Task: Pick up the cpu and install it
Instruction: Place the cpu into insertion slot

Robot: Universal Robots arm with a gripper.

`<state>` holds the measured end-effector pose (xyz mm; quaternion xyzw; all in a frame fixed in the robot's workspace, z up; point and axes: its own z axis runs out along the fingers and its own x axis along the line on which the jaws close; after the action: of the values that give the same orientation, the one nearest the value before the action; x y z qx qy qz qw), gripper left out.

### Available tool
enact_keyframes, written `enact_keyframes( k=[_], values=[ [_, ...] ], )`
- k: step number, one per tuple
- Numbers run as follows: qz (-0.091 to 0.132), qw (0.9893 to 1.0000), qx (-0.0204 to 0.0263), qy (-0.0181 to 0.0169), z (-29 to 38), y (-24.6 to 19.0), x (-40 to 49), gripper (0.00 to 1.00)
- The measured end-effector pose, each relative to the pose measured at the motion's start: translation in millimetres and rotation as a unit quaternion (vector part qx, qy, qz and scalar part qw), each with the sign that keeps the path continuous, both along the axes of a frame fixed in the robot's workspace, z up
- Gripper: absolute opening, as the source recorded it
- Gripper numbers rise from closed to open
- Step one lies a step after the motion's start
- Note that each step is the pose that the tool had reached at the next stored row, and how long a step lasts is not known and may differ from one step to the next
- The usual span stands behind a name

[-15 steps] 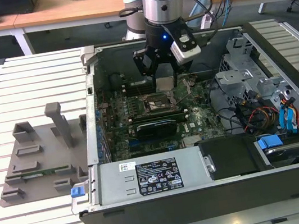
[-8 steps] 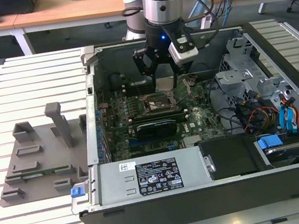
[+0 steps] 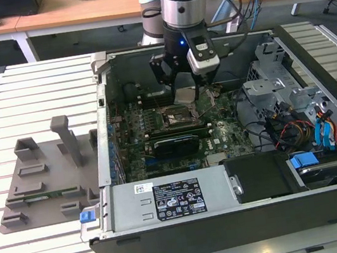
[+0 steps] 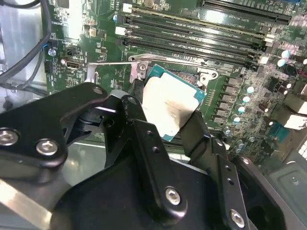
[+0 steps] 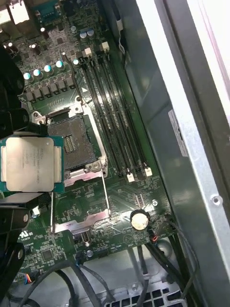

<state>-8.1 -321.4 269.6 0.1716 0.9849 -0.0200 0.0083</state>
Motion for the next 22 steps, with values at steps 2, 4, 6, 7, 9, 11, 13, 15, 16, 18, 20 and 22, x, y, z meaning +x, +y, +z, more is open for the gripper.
enact_keyframes(
  k=[2,4,6,7,9,11,13,15,16,18,20,22],
  values=[
    [-0.017,0.9999,-0.0009,0.0000,-0.2,0.0,0.0,0.55],
    [-0.030,0.9996,-0.0014,0.0000,-0.3,0.0,0.0,0.55],
    [-0.045,0.9990,-0.0016,0.0000,-0.6,0.0,0.0,0.55],
    [-0.052,0.9986,-0.0017,0.0000,-0.8,0.0,0.0,0.55],
    [-0.063,0.9980,-0.0018,0.0001,-1.0,0.0,0.0,0.55],
    [-0.075,0.9972,-0.0020,0.0000,-1.3,0.0,0.0,0.55],
    [-0.089,0.9960,-0.0020,0.0001,-1.7,0.0,0.0,0.55],
    [-0.101,0.9948,-0.0020,0.0001,-2.0,0.0,0.0,0.55],
    [-0.106,0.9943,-0.0021,0.0001,-2.1,0.0,0.0,0.55],
    [-0.117,0.9931,-0.0022,0.0001,-2.3,0.0,0.0,0.55],
    [-0.131,0.9913,-0.0024,0.0001,-2.5,0.0,0.0,0.55],
    [-0.145,0.9895,-0.0028,0.0001,-2.7,0.0,0.0,0.55]
  ],
)
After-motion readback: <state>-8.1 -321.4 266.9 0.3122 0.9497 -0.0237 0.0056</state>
